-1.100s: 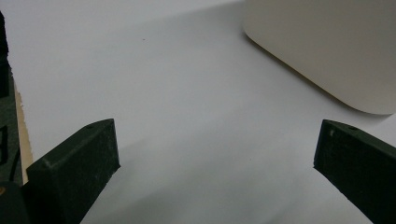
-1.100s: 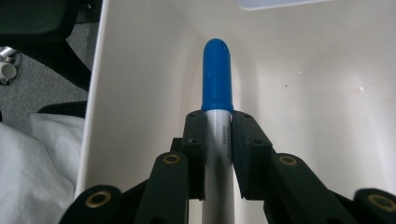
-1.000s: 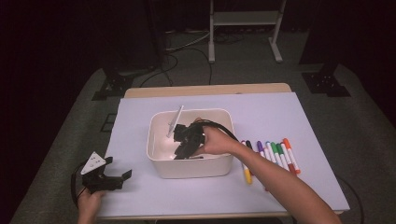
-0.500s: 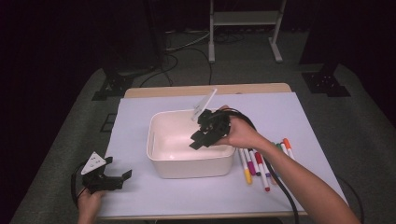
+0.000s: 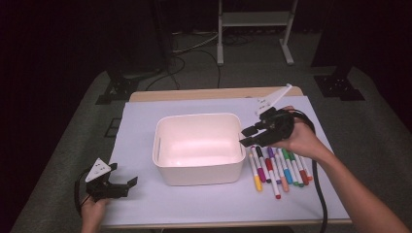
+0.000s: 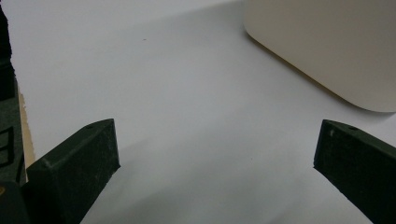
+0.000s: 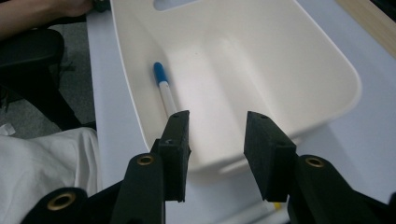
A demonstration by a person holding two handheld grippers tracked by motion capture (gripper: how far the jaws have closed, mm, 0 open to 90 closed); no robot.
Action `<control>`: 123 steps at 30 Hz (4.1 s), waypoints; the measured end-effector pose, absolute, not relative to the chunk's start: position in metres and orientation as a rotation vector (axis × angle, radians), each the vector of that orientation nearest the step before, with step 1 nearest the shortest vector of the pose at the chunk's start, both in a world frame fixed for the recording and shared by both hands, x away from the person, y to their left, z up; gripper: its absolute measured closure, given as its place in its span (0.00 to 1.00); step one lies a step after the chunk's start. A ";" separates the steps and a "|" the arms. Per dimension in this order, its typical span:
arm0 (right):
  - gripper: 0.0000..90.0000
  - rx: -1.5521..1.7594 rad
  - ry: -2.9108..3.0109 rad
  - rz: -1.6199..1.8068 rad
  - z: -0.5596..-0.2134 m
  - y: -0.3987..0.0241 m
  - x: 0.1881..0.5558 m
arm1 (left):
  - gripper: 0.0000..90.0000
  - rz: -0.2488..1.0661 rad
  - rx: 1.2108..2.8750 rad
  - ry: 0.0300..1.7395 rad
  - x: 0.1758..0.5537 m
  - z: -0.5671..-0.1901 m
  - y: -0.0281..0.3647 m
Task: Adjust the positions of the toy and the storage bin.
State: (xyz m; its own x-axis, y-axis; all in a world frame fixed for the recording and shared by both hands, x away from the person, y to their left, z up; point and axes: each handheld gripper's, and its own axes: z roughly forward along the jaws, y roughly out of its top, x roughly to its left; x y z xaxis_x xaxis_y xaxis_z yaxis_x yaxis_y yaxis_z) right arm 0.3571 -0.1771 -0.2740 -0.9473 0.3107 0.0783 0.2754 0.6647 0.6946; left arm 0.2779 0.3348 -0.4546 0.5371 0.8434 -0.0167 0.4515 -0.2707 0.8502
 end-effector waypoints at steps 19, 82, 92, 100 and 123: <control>0.64 0.878 2.718 1.131 -0.341 -0.284 0.349 | 0.00 0.583 1.910 1.052 0.277 -0.455 0.334; 0.84 1.508 2.336 0.823 -0.430 -0.371 0.341 | 0.00 0.587 1.916 1.058 0.277 -0.455 0.333; 0.84 1.352 2.389 1.036 -0.380 -0.340 0.325 | 0.00 0.592 1.917 1.052 0.277 -0.455 0.333; 0.84 1.185 2.455 1.099 -0.336 -0.300 0.322 | 0.00 0.590 1.917 1.053 0.277 -0.455 0.333; 0.84 0.826 2.585 1.198 -0.255 -0.212 0.326 | 0.00 0.586 1.912 1.051 0.277 -0.455 0.334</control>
State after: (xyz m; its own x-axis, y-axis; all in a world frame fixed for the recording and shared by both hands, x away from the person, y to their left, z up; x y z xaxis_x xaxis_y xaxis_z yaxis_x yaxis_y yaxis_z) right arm 0.3258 -0.2122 -0.2548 -0.8309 0.5518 0.0715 0.4114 0.5226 0.7467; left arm 0.2770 0.3337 -0.4547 0.5358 0.8443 -0.0002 0.4436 -0.2814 0.8509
